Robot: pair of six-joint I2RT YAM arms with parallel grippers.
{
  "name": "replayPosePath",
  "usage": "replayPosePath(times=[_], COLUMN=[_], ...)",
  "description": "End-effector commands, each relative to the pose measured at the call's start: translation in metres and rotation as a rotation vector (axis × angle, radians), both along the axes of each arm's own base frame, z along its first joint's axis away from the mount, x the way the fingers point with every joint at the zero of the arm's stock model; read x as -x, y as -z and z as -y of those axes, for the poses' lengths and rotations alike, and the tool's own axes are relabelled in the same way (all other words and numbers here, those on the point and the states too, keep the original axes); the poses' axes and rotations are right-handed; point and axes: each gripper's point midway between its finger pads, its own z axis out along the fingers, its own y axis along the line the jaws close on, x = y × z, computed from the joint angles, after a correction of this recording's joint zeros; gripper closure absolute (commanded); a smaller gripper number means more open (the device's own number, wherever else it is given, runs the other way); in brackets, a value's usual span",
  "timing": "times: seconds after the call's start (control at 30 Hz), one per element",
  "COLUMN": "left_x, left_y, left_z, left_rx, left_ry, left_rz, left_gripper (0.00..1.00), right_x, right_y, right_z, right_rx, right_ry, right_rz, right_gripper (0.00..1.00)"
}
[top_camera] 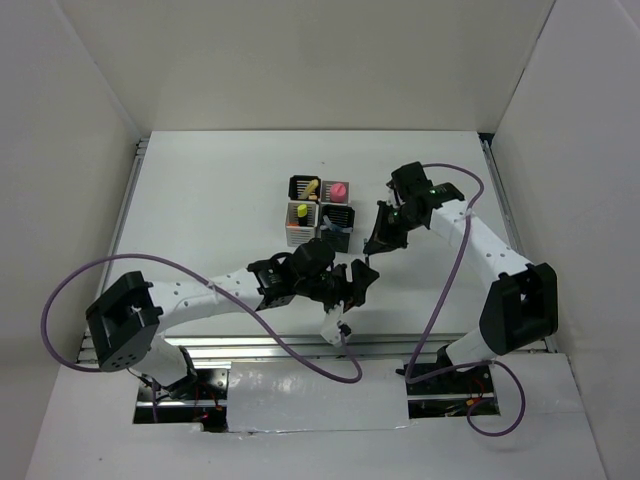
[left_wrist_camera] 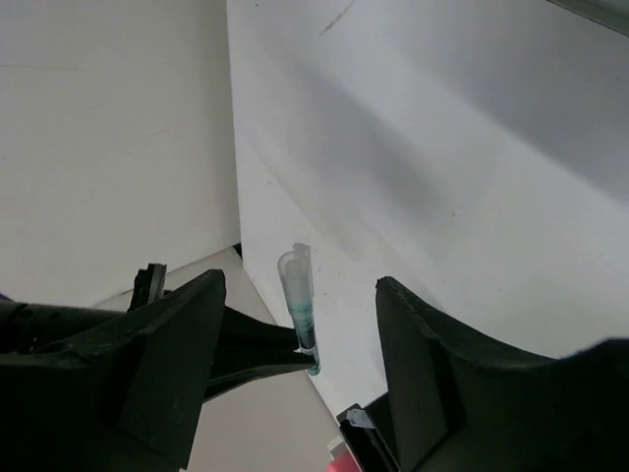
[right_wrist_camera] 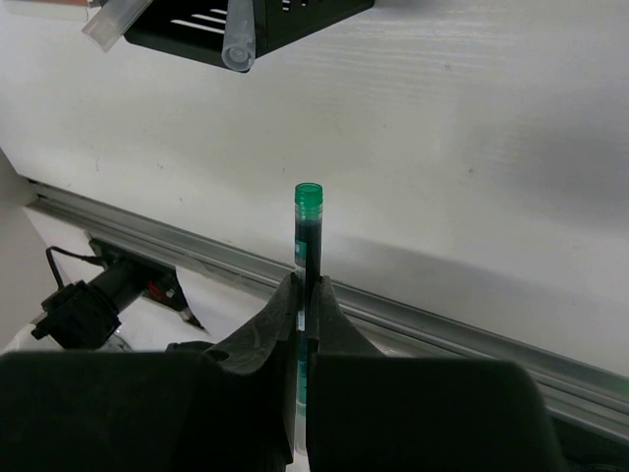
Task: Sort the stationery into containers
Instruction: Pick up the pen from the center of the board, then place the pen in the storage box.
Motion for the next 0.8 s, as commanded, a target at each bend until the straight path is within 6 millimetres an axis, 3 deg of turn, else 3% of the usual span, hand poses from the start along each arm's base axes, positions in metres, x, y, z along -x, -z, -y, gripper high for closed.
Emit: replayPosePath(times=[0.0, 0.5, 0.53, 0.6, 0.63, 0.77], left_x=[0.002, 0.005, 0.005, 0.007, 0.007, 0.017], left_y=[-0.012, -0.001, -0.002, -0.002, -0.003, -0.007], left_z=[0.013, 0.009, 0.009, 0.008, 0.007, 0.003], left_rx=[0.007, -0.054, -0.054, -0.058, -0.058, -0.043], left_ry=[0.06, 0.071, 0.071, 0.072, 0.069, 0.079], left_rz=[0.052, 0.029, 0.029, 0.021, 0.016, 0.014], left_gripper=[0.27, 0.71, 0.79, 0.95, 0.97, 1.0], right_x=[0.003, 0.002, 0.003, 0.004, 0.004, 0.0], right_y=[-0.013, -0.013, -0.015, -0.016, -0.016, -0.019], right_z=[-0.008, -0.011, -0.013, -0.015, -0.015, -0.01], right_rx=[-0.032, -0.05, -0.062, -0.073, -0.079, -0.09], right_ry=[-0.02, -0.024, -0.034, -0.044, -0.047, -0.049], right_rz=[0.038, 0.025, 0.022, 0.025, 0.025, 0.047], right_gripper=[1.0, 1.0, 1.0, 0.89, 0.85, 0.39])
